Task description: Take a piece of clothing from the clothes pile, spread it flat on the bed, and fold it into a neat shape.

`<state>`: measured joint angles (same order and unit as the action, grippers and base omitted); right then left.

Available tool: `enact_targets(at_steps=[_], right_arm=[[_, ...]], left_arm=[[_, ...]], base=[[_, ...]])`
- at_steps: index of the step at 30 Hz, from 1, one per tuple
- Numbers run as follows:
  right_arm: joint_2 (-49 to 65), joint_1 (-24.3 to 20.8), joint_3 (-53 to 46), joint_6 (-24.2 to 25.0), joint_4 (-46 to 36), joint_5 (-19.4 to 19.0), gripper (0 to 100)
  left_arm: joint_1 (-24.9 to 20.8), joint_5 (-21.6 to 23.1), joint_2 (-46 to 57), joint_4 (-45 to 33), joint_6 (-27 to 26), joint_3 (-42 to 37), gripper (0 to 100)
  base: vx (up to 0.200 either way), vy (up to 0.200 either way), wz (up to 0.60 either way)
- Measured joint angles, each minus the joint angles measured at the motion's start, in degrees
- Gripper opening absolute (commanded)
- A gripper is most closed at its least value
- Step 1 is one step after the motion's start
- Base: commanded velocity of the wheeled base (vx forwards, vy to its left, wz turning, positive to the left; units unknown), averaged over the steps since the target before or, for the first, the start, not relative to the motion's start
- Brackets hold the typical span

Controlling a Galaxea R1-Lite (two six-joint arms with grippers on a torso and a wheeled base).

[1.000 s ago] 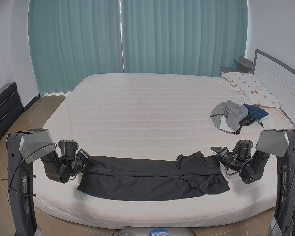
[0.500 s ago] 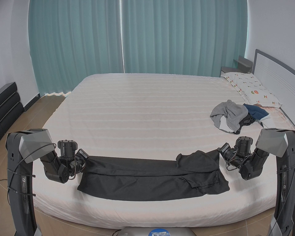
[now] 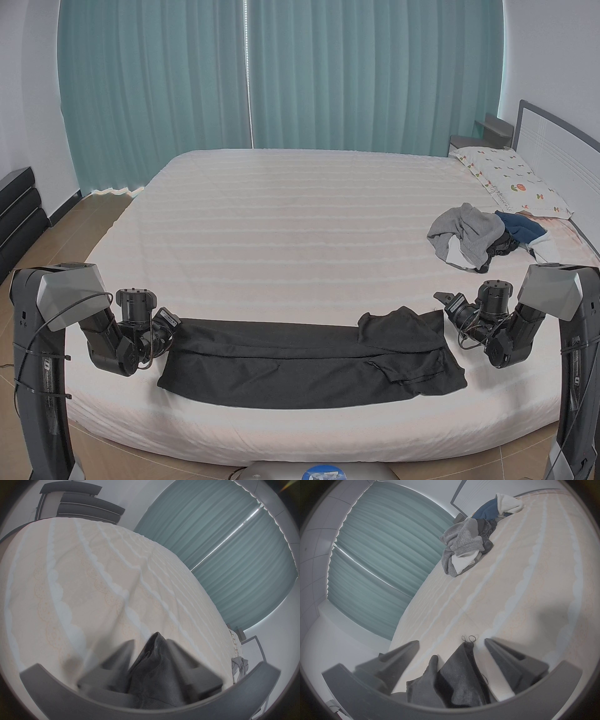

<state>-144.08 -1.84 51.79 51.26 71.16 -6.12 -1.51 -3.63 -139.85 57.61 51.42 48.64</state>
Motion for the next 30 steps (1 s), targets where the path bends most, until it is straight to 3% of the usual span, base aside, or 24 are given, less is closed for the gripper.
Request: enact_targets(at_steps=[6,10,13,23,24,30], right_arm=[[4.33,-0.13,-4.63,-0.16,0.80,-1.32,100],[8.25,-0.72,-10.00,-0.71,1.02,-7.89,100],[10.03,-1.11,-12.29,-4.13,1.21,-11.51,100],[7.53,-1.49,-12.87,-9.19,1.05,-14.04,100],[7.14,-1.54,-12.74,-9.63,0.99,-14.26,0],[5.22,-1.95,-12.37,-11.47,0.66,-14.63,0]], left_arm=[[-0.06,0.09,0.21,0.13,0.11,-0.16,100],[0.11,0.27,0.29,0.09,0.28,-0.16,100],[0.24,0.38,0.32,0.11,0.44,-0.20,100],[0.33,0.16,0.24,0.71,0.34,-0.29,100],[0.33,0.16,0.24,0.72,0.34,-0.30,100],[0.26,0.13,0.22,0.79,0.33,-0.30,100]], base=[[0.000,0.000,0.00],[0.000,0.000,0.00],[0.000,0.000,0.00],[0.000,0.000,0.00],[0.000,0.000,0.00],[0.000,0.000,0.00]])
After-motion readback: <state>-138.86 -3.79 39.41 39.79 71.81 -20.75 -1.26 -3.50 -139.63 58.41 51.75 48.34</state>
